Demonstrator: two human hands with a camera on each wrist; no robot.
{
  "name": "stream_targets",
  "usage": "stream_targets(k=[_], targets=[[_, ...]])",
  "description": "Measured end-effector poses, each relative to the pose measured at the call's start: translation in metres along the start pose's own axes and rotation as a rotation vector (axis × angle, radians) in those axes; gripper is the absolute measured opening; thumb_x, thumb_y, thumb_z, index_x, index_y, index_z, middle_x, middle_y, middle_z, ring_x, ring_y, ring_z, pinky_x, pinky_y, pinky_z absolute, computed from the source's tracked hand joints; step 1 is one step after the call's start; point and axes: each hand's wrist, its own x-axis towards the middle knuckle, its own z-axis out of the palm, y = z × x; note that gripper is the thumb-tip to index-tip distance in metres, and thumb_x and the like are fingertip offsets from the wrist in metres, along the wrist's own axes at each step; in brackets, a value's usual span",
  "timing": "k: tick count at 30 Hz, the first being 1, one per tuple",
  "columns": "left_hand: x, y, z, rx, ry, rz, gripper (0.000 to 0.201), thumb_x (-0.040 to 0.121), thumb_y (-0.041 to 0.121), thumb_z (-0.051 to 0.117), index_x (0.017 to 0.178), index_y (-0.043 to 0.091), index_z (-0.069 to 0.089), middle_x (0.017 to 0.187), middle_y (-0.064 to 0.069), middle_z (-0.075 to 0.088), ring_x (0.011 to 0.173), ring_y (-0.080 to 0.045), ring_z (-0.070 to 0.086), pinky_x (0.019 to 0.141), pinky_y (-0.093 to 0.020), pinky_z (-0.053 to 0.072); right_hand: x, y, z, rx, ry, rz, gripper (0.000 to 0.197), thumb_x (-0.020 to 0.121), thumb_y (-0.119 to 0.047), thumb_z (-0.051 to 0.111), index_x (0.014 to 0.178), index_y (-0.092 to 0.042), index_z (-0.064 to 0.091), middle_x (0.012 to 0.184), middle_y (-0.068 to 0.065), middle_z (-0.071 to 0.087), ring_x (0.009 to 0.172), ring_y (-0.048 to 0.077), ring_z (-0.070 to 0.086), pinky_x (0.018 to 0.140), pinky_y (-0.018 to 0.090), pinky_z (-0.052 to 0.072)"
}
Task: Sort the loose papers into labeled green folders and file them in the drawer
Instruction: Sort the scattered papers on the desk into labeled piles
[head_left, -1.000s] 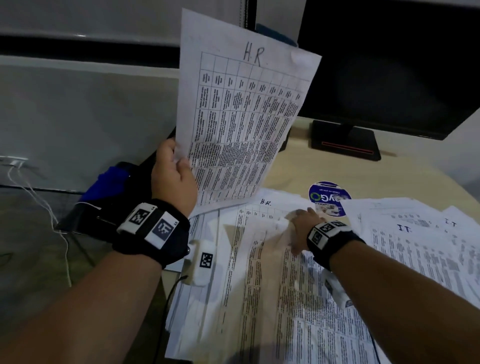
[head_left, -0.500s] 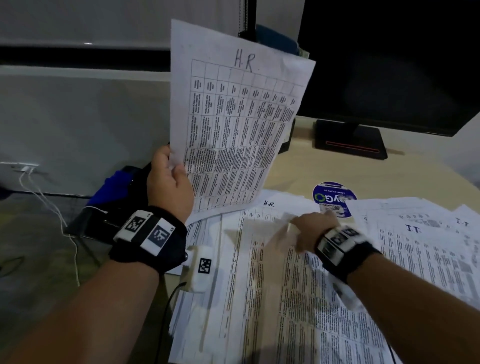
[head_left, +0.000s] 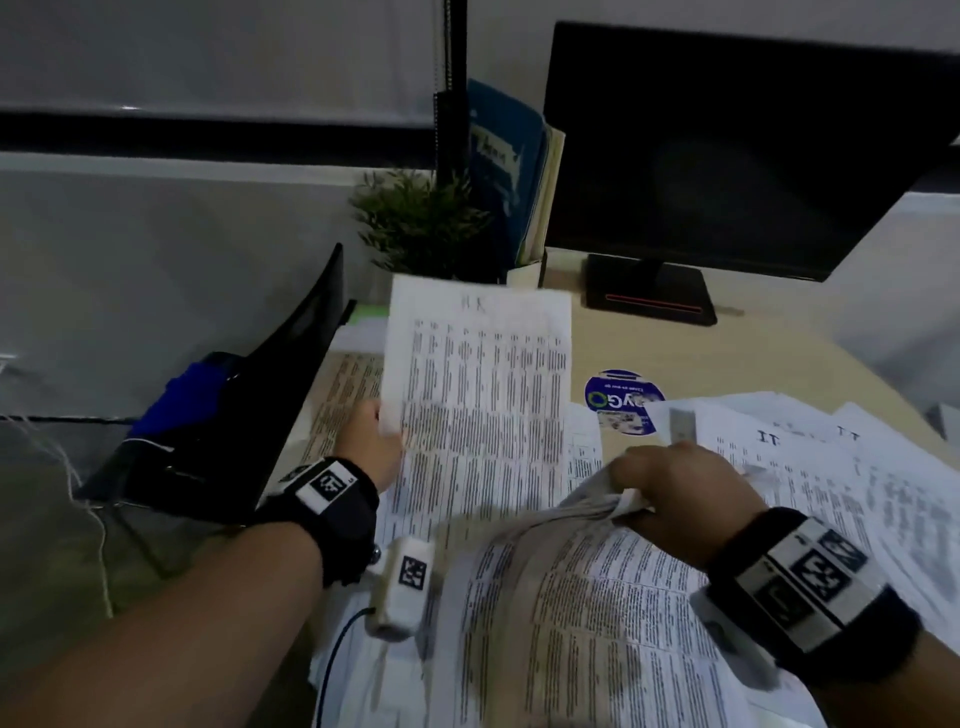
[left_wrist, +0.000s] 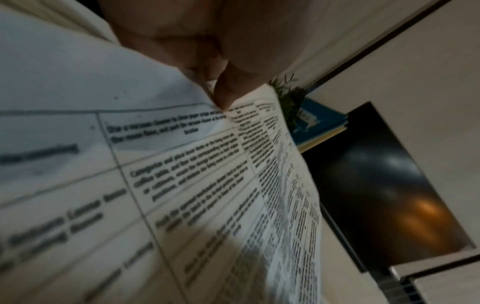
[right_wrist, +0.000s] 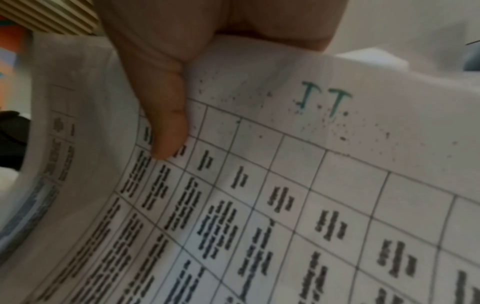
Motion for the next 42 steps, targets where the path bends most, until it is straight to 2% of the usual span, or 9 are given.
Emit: stream_targets(k=[7, 11, 14, 20, 27, 30, 34, 39, 42], targets=[[-0.027, -0.035, 0.017, 0.342, -0.211, -0.075, 0.027, 0.088, 0.008, 0.06, 0.113, 0.015, 0.052, 0.105, -0.002, 0.063, 0.088, -0.02, 0.06, 0.067, -0.024, 0.046, 0.005, -0.003, 0.001, -0.001, 0.056, -0.089, 0.04, 0.038, -0.021, 0.094, 0.065, -0.026, 0.065, 0.063, -0.009, 0.065, 0.047, 0.015, 0.061, 0.044, 0.021, 0.042], [-0.031, -0.042, 0.014, 0.427, -0.223, -0.116, 0.025, 0.083, 0.008, 0.062, 0.106, 0.015, 0.054, 0.102, -0.005, 0.062, 0.09, -0.022, 0.06, 0.077, -0.031, 0.053, 0.037, -0.009, 0.007, -0.041, -0.214, 0.049, 0.026, 0.083, -0.027, 0.065, 0.109, -0.027, 0.063, 0.111, -0.005, 0.066, 0.099, 0.019, 0.063, 0.087, 0.03, 0.043], [-0.034, -0.043, 0.013, 0.437, -0.212, -0.106, 0.021, 0.087, 0.006, 0.057, 0.106, 0.014, 0.051, 0.107, -0.006, 0.061, 0.091, -0.023, 0.059, 0.074, -0.029, 0.049, 0.066, -0.008, 0.029, -0.078, -0.32, 0.158, 0.03, 0.088, -0.026, 0.054, 0.118, -0.028, 0.053, 0.12, -0.001, 0.062, 0.108, 0.021, 0.06, 0.096, 0.035, 0.041], [-0.037, -0.041, 0.015, 0.485, -0.191, -0.1, 0.033, 0.09, 0.005, 0.053, 0.122, 0.011, 0.052, 0.117, -0.008, 0.063, 0.1, -0.025, 0.06, 0.08, -0.027, 0.047, 0.078, -0.006, 0.075, -0.029, -0.253, 0.326, 0.085, 0.082, -0.041, 0.065, 0.145, -0.035, 0.008, 0.146, -0.003, 0.033, 0.132, 0.024, 0.035, 0.109, 0.051, 0.028], [-0.07, 0.021, 0.035, 0.76, 0.063, 0.107, 0.063, 0.089, 0.02, 0.057, 0.146, 0.017, 0.028, 0.144, -0.01, 0.031, 0.127, -0.031, 0.037, 0.102, -0.04, 0.036, -0.017, 0.098, 0.065, 0.279, -0.081, 0.902, 0.085, 0.073, -0.047, 0.074, 0.142, -0.028, 0.029, 0.144, 0.008, 0.034, 0.129, 0.034, 0.037, 0.104, 0.048, 0.038], [-0.103, 0.049, 0.083, 0.81, -0.159, 0.348, 0.058, 0.09, 0.036, 0.055, 0.142, 0.027, 0.034, 0.145, -0.001, 0.033, 0.129, -0.025, 0.035, 0.105, -0.039, 0.035, -0.074, 0.156, 0.072, 0.183, -0.317, 1.138, 0.093, 0.067, -0.061, 0.072, 0.143, -0.026, 0.03, 0.145, 0.014, 0.03, 0.129, 0.039, 0.034, 0.104, 0.052, 0.038], [-0.137, 0.046, 0.148, 1.073, -0.555, 0.418, 0.076, 0.08, 0.059, 0.059, 0.144, 0.038, 0.025, 0.152, 0.007, 0.019, 0.136, -0.024, 0.026, 0.109, -0.044, 0.029, -0.121, 0.192, 0.079, 0.174, -0.481, 1.09, 0.084, 0.067, -0.063, 0.071, 0.137, -0.034, 0.037, 0.135, 0.01, 0.035, 0.123, 0.039, 0.039, 0.1, 0.048, 0.042], [-0.133, 0.062, 0.169, 1.276, -0.609, 0.319, 0.083, 0.069, 0.067, 0.063, 0.14, 0.039, 0.027, 0.142, 0.009, 0.027, 0.128, -0.02, 0.037, 0.104, -0.04, 0.034, -0.149, 0.213, 0.079, 0.118, -0.495, 0.934, 0.084, 0.065, -0.067, 0.07, 0.134, -0.033, 0.037, 0.133, 0.009, 0.037, 0.121, 0.037, 0.04, 0.099, 0.049, 0.041], [-0.135, 0.073, 0.182, 1.357, -0.607, 0.201, 0.074, 0.073, 0.05, 0.068, 0.135, 0.036, 0.029, 0.139, 0.004, 0.03, 0.125, -0.025, 0.04, 0.104, -0.041, 0.035, -0.163, 0.226, 0.076, 0.106, -0.527, 0.882, 0.087, 0.065, -0.068, 0.07, 0.133, -0.026, 0.038, 0.131, 0.01, 0.038, 0.122, 0.037, 0.041, 0.098, 0.05, 0.042]])
